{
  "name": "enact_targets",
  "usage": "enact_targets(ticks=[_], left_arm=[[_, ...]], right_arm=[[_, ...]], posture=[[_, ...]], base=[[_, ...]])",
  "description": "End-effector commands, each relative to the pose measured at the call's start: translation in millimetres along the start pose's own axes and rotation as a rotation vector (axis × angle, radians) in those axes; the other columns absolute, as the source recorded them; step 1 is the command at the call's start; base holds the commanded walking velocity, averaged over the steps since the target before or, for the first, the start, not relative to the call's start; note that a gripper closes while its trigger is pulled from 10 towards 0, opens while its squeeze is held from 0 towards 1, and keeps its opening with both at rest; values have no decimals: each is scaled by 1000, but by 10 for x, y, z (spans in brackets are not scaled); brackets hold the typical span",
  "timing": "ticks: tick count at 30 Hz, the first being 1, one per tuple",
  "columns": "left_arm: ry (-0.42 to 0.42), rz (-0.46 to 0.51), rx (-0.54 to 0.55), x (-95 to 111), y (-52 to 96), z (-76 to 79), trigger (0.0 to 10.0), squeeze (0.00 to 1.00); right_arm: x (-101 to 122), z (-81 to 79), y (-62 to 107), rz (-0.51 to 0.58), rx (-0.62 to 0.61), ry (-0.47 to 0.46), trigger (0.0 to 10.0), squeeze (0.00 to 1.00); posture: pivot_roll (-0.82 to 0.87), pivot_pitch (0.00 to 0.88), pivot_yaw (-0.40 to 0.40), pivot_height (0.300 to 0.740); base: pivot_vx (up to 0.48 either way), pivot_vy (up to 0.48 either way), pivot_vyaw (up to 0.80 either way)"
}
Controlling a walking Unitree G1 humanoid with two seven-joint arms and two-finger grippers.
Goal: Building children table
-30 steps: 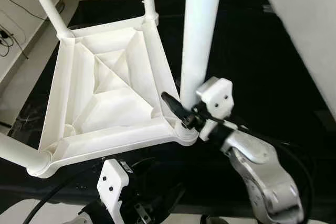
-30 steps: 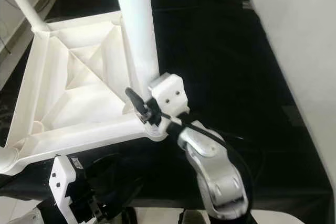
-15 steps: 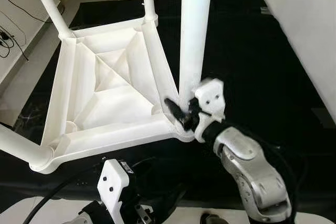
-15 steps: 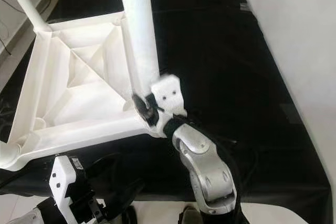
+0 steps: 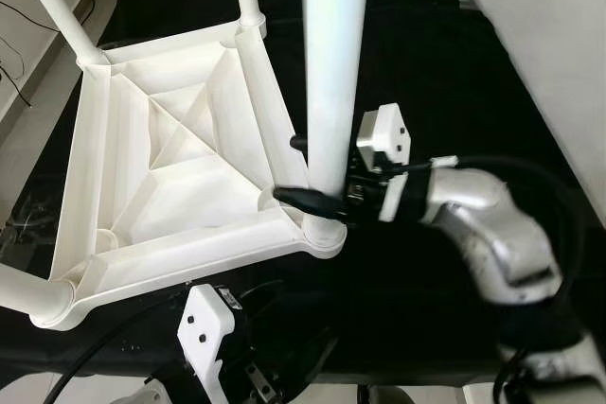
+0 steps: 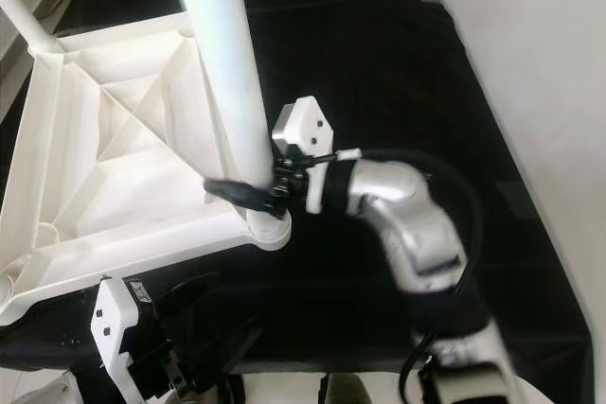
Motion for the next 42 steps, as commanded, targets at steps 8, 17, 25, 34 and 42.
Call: enact_targets(ticks=[8,17,25,34,42], left_arm=[[14,-20,2,-63,-16,16,10000,0],[12,-13,2,-62,-32,13,10000,0],[5,-5,19,-60,-33,-31,10000,0],[-30,-2,23,-88,-93,-130,10000,0],[-127,-20,191,-89,-58,-329,10000,0]], right_arm=[[-33,41,-60,-6,196,-54,588,0],[-109,70,-30,-2,196,-62,0,0],[-762,22,15,-10,-750,-291,0,0],[-812,5,-125,-36,-747,-233,3059,0],[-377,-102,-374,145,-339,-278,10000,1000]], posture=[[51,258,26,740],[40,260,20,740],[21,261,13,740],[19,213,22,740],[27,174,8,740]], base=[[0,0,0],[0,0,0],[0,0,0],[0,0,0],[0,0,0]])
Point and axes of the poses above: a point about 5 cm out from each wrist's last joint towards the gripper, its own y axis pointing back from the gripper into the wrist, its own x axis along the axis of the wrist's last joint, z = x × y, the point moved 3 cm from there along -y, pointing out of the wrist towards the gripper, and after that the axes turned 14 degrees about -y, right-handed, at the moved point
